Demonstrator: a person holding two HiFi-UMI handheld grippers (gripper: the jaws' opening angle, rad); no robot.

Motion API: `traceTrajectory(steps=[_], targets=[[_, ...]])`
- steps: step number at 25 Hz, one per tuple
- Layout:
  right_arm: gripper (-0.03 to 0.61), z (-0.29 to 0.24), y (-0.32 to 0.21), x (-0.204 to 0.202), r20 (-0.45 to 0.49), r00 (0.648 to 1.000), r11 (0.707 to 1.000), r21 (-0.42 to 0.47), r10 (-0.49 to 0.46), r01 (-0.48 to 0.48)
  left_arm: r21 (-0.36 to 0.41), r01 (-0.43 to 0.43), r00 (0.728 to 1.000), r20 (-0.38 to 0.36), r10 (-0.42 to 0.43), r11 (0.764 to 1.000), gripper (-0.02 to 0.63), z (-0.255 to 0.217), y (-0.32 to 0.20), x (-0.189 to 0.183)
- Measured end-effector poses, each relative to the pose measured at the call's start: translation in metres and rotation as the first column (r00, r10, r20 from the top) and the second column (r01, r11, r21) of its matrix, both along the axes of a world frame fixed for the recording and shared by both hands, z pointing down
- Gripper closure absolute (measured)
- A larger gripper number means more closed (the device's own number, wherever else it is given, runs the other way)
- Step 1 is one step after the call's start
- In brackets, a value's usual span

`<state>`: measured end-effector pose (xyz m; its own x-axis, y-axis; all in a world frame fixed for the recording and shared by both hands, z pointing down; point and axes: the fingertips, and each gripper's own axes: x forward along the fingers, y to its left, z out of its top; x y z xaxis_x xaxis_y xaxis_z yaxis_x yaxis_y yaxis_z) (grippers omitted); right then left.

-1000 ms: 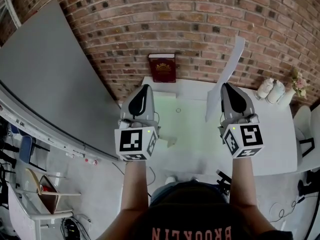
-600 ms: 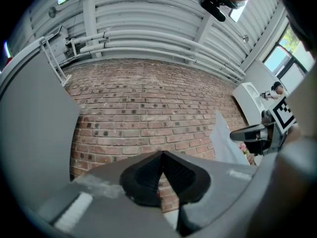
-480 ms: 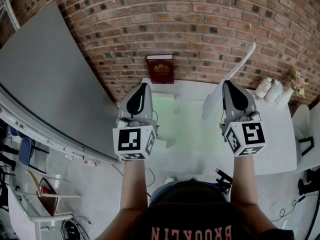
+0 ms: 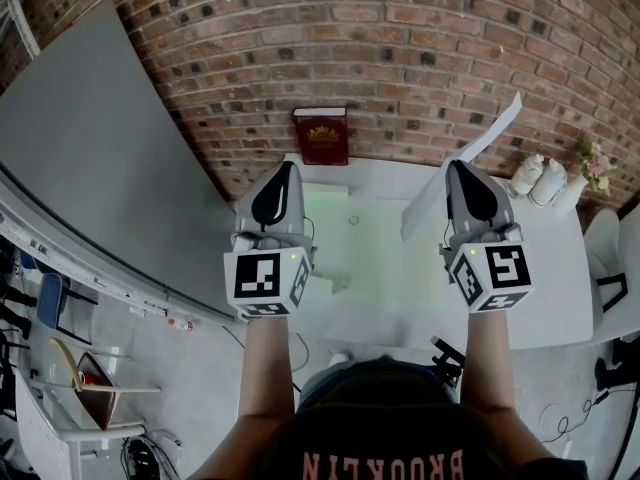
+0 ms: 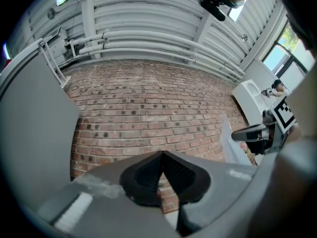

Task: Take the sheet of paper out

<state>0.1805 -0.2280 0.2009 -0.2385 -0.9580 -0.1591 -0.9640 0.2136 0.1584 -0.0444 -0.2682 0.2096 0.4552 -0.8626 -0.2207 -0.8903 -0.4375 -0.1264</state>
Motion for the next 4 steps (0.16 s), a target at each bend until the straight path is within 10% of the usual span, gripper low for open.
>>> traceTrajectory(steps=[4], targets=[[0.577, 0.0005, -0.0001, -0.0009, 0.004, 1.000, 1.000, -0.002, -0.004, 0.004, 0.001, -0.003, 1.000, 0.005, 0.003, 1.000, 0.614, -0.0003, 0.0003, 0.0002]])
